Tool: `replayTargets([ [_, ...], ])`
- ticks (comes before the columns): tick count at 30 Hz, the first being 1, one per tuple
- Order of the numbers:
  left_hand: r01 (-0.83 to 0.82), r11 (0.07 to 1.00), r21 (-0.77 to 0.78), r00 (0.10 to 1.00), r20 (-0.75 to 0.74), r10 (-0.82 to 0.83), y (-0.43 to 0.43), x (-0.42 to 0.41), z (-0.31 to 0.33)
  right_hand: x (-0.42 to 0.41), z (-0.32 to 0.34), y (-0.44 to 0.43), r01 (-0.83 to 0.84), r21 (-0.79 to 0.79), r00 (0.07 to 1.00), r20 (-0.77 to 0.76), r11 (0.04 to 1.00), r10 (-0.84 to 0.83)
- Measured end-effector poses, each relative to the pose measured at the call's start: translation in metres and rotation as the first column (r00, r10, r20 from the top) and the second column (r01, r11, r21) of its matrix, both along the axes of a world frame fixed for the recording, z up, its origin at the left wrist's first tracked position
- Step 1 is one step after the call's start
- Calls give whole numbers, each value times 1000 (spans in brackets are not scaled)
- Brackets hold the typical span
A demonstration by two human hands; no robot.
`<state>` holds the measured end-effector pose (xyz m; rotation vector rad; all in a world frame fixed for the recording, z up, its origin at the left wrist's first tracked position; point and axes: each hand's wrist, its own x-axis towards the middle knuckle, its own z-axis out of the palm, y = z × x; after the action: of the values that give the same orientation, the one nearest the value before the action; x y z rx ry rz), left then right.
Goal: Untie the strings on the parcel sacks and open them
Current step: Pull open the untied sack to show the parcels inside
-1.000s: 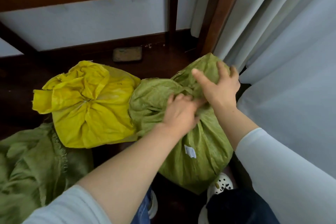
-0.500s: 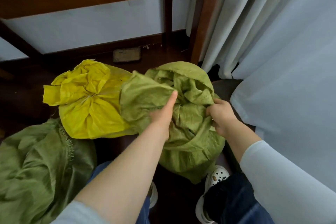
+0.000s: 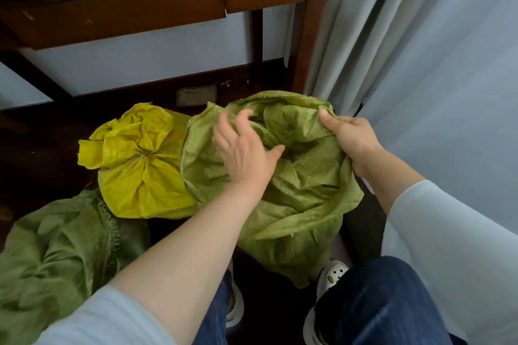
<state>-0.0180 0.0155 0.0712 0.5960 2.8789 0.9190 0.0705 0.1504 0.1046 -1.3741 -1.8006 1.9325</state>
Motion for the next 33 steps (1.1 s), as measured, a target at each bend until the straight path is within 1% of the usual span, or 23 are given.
replayTargets([
  [3, 202, 963, -177, 979, 8, -204, 8, -12, 6, 6, 12, 0, -93, -46, 995, -41, 995, 91],
  [6, 326, 893, -312, 940, 2, -342, 12, -19, 5, 12, 20, 3, -163, -72, 986, -44, 984, 161],
  [8, 401, 854, -331, 901, -23, -432, 11, -23, 4, 15, 24, 7, -178, -71, 984, -26, 981, 176],
  [9, 451, 828, -334, 879, 4, -477, 11, -23, 4, 16, 26, 8, -174, -52, 985, 3, 983, 175],
  [10, 502, 805, -316, 859, 76, -506, 11, -24, 2, 17, 27, 10, -155, -13, 987, 37, 988, 155],
  [11, 542, 796, -271, 840, 186, -509, 12, -24, 3, 17, 28, 12, -122, 44, 991, 67, 992, 119],
  [12, 537, 820, -199, 830, 300, -470, 13, -24, 5, 17, 27, 15, -87, 112, 993, 95, 990, 76],
  [14, 399, 916, -44, 820, 465, -334, 16, -28, 9, 16, 29, 19, -89, 277, 984, 176, 957, 40],
  [15, 324, 946, -13, 828, 488, -277, 17, -32, 11, 15, 29, 20, -162, 376, 961, 270, 912, 59],
  [16, 267, 964, -8, 846, 480, -231, 18, -36, 13, 13, 30, 19, -279, 457, 913, 398, 845, 86],
  [17, 222, 975, -4, 860, 471, -194, 18, -41, 15, 12, 32, 15, -399, 493, 850, 515, 773, 110],
  [19, 138, 990, 18, 873, 470, -130, 20, -50, 16, 10, 29, 1, -550, 495, 750, 646, 672, 139],
  [21, 41, 996, 83, 868, 491, -77, 23, -56, 19, 13, 15, -11, -629, 473, 687, 709, 617, 157],
  [22, -2, 991, 135, 860, 506, -67, 25, -58, 20, 16, 4, -12, -638, 454, 672, 722, 622, 163],
  [24, -52, 963, 265, 836, 538, -103, 27, -61, 24, 24, -14, -7, -625, 381, 641, 748, 682, 170],
  [25, -27, 950, 310, 823, 547, -155, 25, -59, 29, 28, -19, 0, -605, 327, 618, 767, 726, 170],
  [26, 28, 951, 309, 800, 563, -207, 22, -58, 30, 31, -23, 7, -580, 279, 597, 785, 765, 167],
  [27, 118, 968, 223, 780, 583, -230, 18, -56, 28, 33, -25, 13, -551, 249, 586, 795, 797, 157],
  [28, 222, 974, 43, 784, 586, -204, 13, -52, 25, 33, -26, 19, -523, 236, 584, 799, 819, 143],
  [29, 284, 945, -165, 824, 545, -153, 6, -45, 21, 32, -27, 24, -498, 238, 592, 796, 834, 127],
  [30, 305, 898, -316, 864, 488, -122, -2, -34, 14, 30, -27, 28, -478, 250, 606, 788, 842, 110],
  [31, 280, 878, -388, 886, 456, -81, -9, -24, 2, 27, -27, 31, -466, 265, 620, 779, 844, 98],
  [33, 172, 901, -398, 872, 488, 49, -23, -4, -20, 19, -27, 34, -465, 297, 641, 762, 834, 86],
])
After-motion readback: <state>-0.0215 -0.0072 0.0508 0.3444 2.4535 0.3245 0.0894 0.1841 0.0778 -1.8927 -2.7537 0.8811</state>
